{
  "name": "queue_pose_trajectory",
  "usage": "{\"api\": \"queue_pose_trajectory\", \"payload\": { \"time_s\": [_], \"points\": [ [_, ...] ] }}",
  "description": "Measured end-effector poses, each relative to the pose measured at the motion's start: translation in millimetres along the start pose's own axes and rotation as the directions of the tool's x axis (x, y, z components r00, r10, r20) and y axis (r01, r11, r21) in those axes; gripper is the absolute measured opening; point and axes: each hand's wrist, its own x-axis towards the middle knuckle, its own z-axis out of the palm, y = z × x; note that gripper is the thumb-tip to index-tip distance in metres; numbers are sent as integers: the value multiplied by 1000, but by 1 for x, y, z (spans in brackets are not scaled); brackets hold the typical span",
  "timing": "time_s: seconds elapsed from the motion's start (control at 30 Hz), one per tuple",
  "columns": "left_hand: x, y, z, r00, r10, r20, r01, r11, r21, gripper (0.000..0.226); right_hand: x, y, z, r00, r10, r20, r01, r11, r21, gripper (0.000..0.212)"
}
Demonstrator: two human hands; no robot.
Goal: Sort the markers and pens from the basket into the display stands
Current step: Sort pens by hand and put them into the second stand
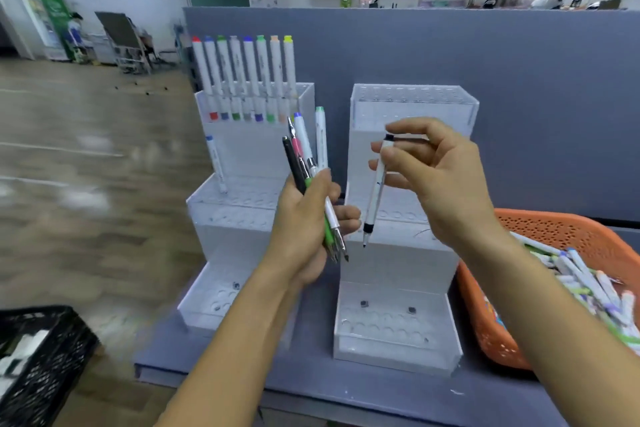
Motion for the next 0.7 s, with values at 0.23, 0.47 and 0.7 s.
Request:
{"api": "queue_pose_trajectory", "payload": {
  "time_s": [0.23,0.47,0.7],
  "points": [
    [12,27,-86,997,43,-61,-46,998,-40,6,34,20,81,986,-165,-36,163,985,-48,18],
    [17,38,-136,990,-6,-140,-7,996,-91,15,59,36,142,946,-315,-77,298,937,-181,15],
    [27,42,-157,982,-19,-185,8,998,-58,10,78,47,174,935,-350,-57,323,907,-271,10]
  ]
}}
